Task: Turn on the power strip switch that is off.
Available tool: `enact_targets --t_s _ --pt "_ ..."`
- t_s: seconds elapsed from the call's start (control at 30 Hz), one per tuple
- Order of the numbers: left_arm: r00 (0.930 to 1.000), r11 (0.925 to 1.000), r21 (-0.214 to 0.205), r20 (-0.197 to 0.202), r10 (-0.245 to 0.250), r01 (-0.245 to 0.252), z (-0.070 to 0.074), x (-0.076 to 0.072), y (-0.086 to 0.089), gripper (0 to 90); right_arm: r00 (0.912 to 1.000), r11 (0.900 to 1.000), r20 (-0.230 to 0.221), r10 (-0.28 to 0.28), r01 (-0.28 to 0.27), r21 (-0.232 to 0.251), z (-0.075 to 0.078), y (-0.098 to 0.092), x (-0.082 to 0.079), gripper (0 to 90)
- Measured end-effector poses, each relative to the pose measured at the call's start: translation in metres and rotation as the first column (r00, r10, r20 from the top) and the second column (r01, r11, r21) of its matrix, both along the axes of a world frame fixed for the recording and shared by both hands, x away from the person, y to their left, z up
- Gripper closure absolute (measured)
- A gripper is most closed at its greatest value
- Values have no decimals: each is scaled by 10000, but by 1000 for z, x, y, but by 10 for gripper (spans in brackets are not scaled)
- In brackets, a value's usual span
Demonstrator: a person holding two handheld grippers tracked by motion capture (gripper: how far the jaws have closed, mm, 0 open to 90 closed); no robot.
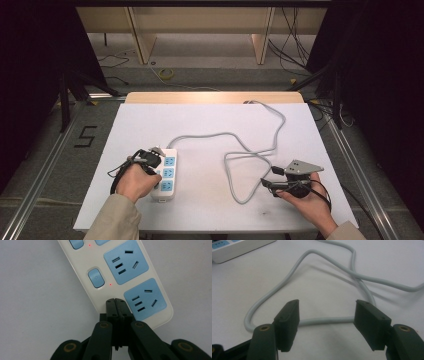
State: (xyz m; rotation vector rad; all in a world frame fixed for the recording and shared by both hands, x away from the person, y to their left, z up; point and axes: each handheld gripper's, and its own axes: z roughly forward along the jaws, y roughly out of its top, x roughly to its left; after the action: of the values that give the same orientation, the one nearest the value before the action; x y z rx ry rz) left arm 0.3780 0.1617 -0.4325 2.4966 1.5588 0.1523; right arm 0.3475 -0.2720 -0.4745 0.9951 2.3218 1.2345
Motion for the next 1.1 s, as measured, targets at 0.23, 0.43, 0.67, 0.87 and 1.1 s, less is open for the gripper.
enact_targets --t_s 0.23,0.43,0.67,0.87,1.1 --pt "9999 9999 -143 129 48 -46 0 -1 1 899 10000 10000 9 21 -21 -12 0 0 0 378" --pt "9992 9997 -235 380 -104 113 0 0 2 897 10000 10000 8 18 -18 -9 0 0 0 377" --pt "9936 9988 -468 1124 -61 115 5 -1 3 859 10000 10000 41 22 -22 8 0 0 0 378" --pt "9855 9976 -682 1697 -34 152 9 -2 5 837 10000 10000 15 20 -20 12 0 0 0 378" --pt "9616 9943 -923 2731 -256 527 11 -4 7 774 10000 10000 50 26 -26 12 0 -1 0 377"
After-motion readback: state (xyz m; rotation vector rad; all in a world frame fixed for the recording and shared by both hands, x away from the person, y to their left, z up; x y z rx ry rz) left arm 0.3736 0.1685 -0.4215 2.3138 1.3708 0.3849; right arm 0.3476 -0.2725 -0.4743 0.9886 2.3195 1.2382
